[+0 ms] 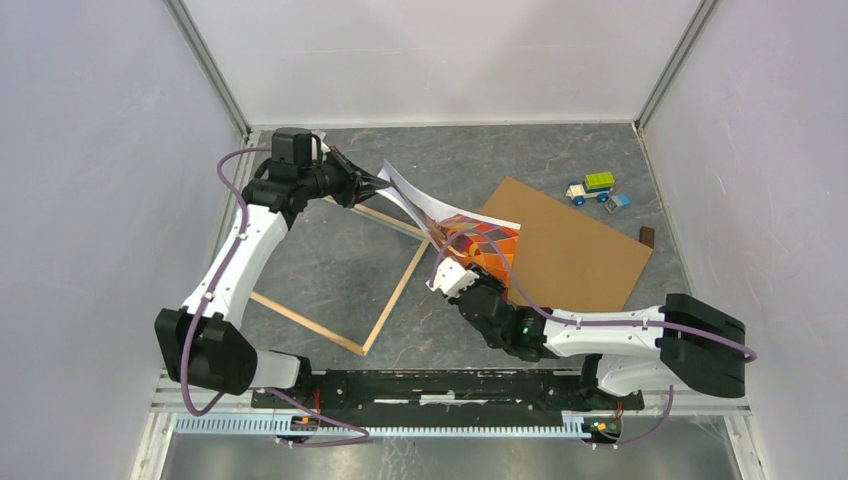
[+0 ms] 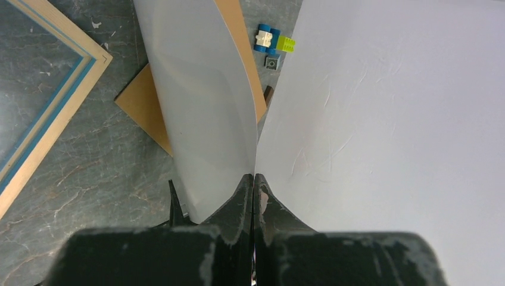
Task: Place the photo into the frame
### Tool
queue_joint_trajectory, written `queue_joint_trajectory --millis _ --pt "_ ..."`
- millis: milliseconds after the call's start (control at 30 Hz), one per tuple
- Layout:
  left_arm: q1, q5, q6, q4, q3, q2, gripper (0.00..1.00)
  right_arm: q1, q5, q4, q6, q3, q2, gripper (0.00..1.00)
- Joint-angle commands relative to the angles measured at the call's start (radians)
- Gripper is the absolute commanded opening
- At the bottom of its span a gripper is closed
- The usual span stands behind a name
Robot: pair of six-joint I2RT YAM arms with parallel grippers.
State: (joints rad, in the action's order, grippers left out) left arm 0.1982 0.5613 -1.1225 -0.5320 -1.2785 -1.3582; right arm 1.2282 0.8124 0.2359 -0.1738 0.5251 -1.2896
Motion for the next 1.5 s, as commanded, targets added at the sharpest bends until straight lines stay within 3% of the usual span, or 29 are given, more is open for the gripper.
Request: queue_joint_trajectory --millis 0,67,100,133,200,233,267,333,533,700,933,1233,1300,1367,1467 --pt "-0.01 0.046 -0.062 0.042 0.002 0.032 0.02 -0.004 0.03 0.062 0.007 0.025 0.029 0.38" --pt "-0.014 0.039 -0.061 0.035 0.017 0.039 0.04 -0.003 0.02 0.044 0.015 0.03 0.049 0.23" --pt "-0.015 0.033 -0.059 0.038 0.028 0.044 0.1 -0.003 0.016 0.033 0.02 0.033 0.057 0.12" --pt "-0.017 0.029 -0.052 0.046 0.035 0.051 0.23 -0.003 0.018 0.018 0.025 0.041 0.067 0.04" --pt "-0.019 0.017 -0.017 0.048 0.04 0.066 0.45 -0.003 0.029 -0.041 0.045 0.068 0.082 0.0" --pt "-0.02 0.004 0.0 0.033 0.038 0.074 0.7 -0.005 0.03 -0.068 0.057 0.084 0.094 0.0" --pt "-0.02 -0.01 0.023 0.019 0.034 0.081 0.84 -0.005 0.028 -0.098 0.07 0.101 0.104 0.0" --pt "-0.026 -0.048 0.089 -0.032 0.004 0.097 0.99 -0.009 0.011 -0.17 0.104 0.144 0.132 0.0" --pt "-0.025 -0.423 0.361 -0.283 -0.173 0.212 1.0 -0.022 -0.091 -0.359 0.157 0.277 0.176 0.0" --pt "-0.025 -0.611 0.325 -0.266 -0.218 0.423 1.0 -0.036 -0.225 -0.415 0.172 0.418 0.15 0.0" --pt "-0.025 -0.5 0.314 -0.151 -0.276 0.563 1.0 -0.036 -0.51 -0.523 0.22 0.719 0.002 0.0" --pt "-0.025 -0.412 0.469 -0.296 -0.423 0.56 1.0 -0.07 -0.891 -0.678 0.408 1.179 -0.269 0.0" --pt "-0.025 -0.392 0.488 -0.301 -0.42 0.555 1.0 -0.139 -1.101 -0.576 0.518 1.148 -0.304 0.0" --pt "-0.025 -0.374 0.498 -0.298 -0.397 0.551 1.0 -0.215 -1.332 -0.367 0.66 1.011 -0.296 0.0" --pt "-0.025 -0.33 0.52 -0.292 -0.346 0.536 1.0 -0.323 -1.472 -0.081 0.819 0.791 -0.276 0.0"
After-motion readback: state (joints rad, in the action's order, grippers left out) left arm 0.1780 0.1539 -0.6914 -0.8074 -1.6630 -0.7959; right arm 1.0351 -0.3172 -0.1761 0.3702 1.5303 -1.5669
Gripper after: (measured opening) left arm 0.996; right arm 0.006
